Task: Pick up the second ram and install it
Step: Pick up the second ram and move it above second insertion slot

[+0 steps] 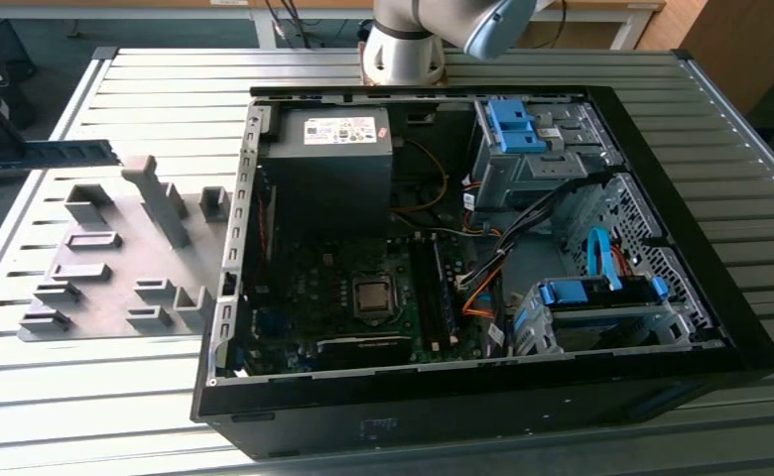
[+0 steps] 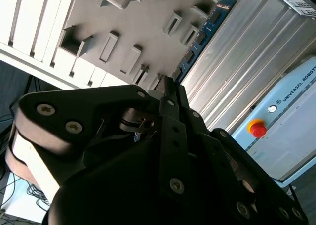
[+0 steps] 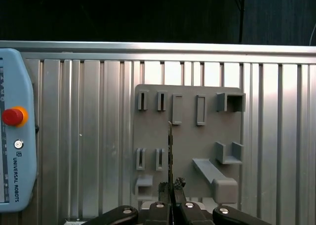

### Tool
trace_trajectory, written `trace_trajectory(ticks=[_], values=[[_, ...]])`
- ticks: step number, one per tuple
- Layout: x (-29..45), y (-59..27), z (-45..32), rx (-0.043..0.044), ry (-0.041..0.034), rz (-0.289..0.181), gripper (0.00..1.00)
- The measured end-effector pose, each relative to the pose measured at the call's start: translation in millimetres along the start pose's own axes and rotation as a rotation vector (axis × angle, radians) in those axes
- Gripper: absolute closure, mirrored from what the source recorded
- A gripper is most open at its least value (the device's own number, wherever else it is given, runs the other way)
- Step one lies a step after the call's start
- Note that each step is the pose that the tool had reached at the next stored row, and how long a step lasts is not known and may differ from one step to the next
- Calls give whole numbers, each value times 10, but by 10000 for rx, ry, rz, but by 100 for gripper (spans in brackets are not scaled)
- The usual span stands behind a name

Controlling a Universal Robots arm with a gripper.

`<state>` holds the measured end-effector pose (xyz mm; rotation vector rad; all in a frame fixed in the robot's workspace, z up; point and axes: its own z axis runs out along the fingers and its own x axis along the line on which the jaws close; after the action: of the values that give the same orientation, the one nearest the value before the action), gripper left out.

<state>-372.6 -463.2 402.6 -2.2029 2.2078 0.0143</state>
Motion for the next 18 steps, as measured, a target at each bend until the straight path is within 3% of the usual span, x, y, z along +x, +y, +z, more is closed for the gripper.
trace_trajectory(ticks=[18], values=[[-1, -391, 4, -1, 0, -52, 86]])
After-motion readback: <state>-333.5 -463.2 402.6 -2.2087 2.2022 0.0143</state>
